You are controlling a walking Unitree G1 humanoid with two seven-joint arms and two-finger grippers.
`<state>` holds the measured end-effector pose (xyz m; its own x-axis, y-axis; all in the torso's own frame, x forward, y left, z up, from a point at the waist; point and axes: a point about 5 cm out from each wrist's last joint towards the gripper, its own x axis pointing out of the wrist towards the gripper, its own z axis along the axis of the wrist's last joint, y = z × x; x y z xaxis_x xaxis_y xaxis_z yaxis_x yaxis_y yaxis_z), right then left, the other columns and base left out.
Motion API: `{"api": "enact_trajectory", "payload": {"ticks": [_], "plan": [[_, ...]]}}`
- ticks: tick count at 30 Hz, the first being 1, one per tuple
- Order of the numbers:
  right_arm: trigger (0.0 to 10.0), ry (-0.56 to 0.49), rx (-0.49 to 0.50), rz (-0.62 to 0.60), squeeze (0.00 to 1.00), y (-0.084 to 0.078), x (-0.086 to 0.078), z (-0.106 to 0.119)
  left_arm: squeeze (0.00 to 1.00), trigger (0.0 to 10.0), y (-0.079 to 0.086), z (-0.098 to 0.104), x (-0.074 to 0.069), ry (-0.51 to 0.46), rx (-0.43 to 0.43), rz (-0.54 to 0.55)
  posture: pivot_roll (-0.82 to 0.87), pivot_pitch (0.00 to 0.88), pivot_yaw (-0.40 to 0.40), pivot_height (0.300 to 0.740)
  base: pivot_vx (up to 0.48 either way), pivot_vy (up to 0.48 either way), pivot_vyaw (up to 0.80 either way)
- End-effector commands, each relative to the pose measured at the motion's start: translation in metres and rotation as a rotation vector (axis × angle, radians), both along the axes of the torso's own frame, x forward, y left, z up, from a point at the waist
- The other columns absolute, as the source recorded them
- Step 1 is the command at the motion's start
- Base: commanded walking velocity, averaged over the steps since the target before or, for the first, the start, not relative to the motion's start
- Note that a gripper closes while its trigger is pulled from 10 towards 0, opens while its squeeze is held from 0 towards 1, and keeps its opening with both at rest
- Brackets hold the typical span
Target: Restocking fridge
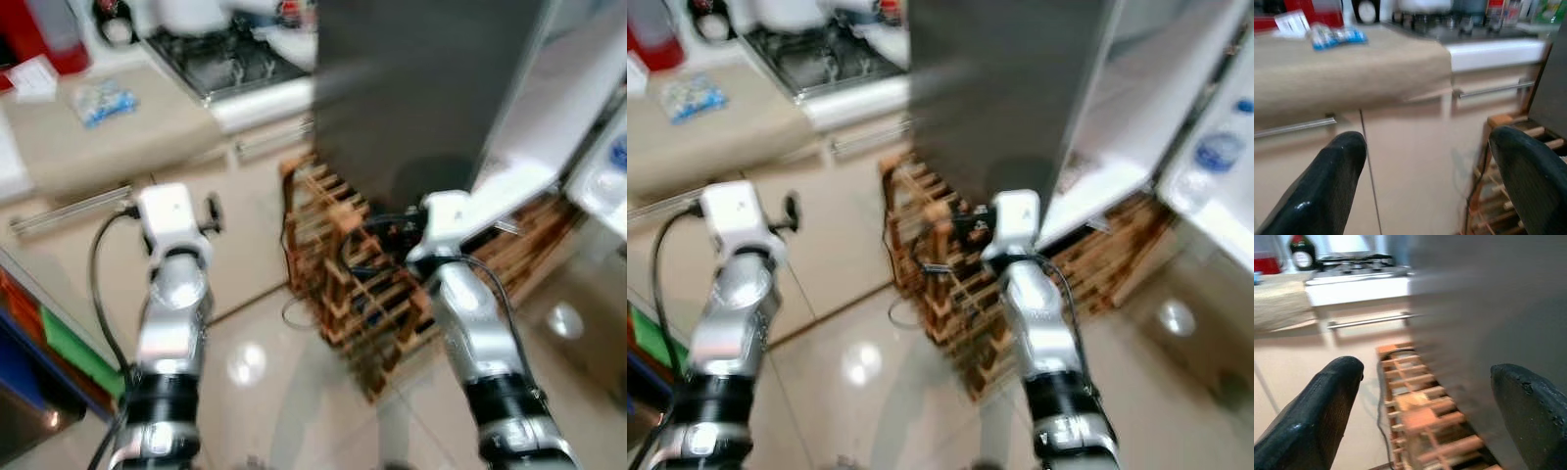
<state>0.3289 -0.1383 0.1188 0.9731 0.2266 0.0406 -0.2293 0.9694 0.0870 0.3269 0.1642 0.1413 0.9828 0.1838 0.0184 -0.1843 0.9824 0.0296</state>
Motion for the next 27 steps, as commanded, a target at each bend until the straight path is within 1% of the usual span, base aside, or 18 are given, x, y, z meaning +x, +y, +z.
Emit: {"api": "enact_trajectory", "payload": {"ticks": [1, 7, 12, 14, 18, 20, 21, 22, 25, 26, 27], "plan": [[10.0, -0.014, 0.016, 0.035, 1.00, 0.010, 0.002, 0.003, 0.00, 10.0, 0.001, 0.009, 0.001, -0.042, 0.018, -0.018, -0.06, 0.000, -0.006, 0.740, 0.000, 0.000, 0.63], [10.0, -0.016, 0.019, 0.049, 1.00, 0.010, 0.002, 0.004, 0.00, 10.0, -0.008, 0.012, 0.002, -0.060, 0.015, -0.045, -0.07, 0.000, -0.005, 0.740, 0.000, 0.000, 0.63], [10.0, -0.020, 0.039, 0.098, 1.00, 0.020, 0.003, 0.006, 0.00, 10.0, -0.009, 0.016, 0.003, -0.075, 0.011, -0.069, -0.05, 0.000, -0.014, 0.740, 0.000, 0.000, 0.62], [10.0, -0.021, 0.041, 0.110, 1.00, 0.022, 0.004, 0.006, 0.00, 10.0, -0.009, 0.017, 0.003, -0.081, 0.007, -0.069, -0.04, 0.000, -0.017, 0.740, 0.000, 0.000, 0.62], [10.0, -0.019, 0.036, 0.113, 1.00, 0.022, 0.005, 0.006, 0.00, 10.0, -0.010, 0.019, 0.004, -0.090, 0.014, -0.072, -0.04, 0.000, -0.019, 0.740, 0.000, 0.000, 0.61], [10.0, -0.015, 0.029, 0.099, 1.00, 0.020, 0.006, 0.006, 0.00, 10.0, -0.014, 0.020, 0.006, -0.087, 0.053, -0.111, -0.04, 0.000, -0.015, 0.740, 0.000, 0.000, 0.57], [10.0, -0.021, 0.026, 0.088, 1.00, 0.019, 0.006, 0.006, 0.00, 10.0, -0.015, 0.021, 0.006, -0.094, 0.033, -0.133, -0.05, 0.000, -0.011, 0.740, 0.000, 0.000, 0.56], [10.0, -0.025, 0.024, 0.082, 1.00, 0.018, 0.007, 0.007, 0.00, 10.0, -0.016, 0.022, 0.006, -0.100, 0.015, -0.146, -0.05, 0.000, -0.009, 0.740, 0.480, 0.000, 0.56], [10.0, -0.016, -0.045, 0.021, 1.00, 0.016, 0.009, 0.006, 0.00, 10.0, -0.011, 0.017, 0.012, -0.053, 0.010, -0.109, -0.06, 0.000, 0.010, 0.740, 0.480, 0.000, 0.17], [10.0, -0.016, -0.045, 0.021, 1.00, 0.016, 0.009, 0.006, 0.00, 10.0, -0.011, 0.017, 0.012, -0.053, 0.010, -0.109, -0.06, 0.000, 0.010, 0.740, 0.480, 0.000, 0.00], [10.0, -0.025, -0.021, 0.022, 1.00, 0.015, 0.008, 0.007, 0.00, 10.0, -0.011, 0.018, 0.013, -0.054, 0.006, -0.109, -0.06, 0.000, 0.016, 0.740, 0.480, 0.000, 0.00]]}}
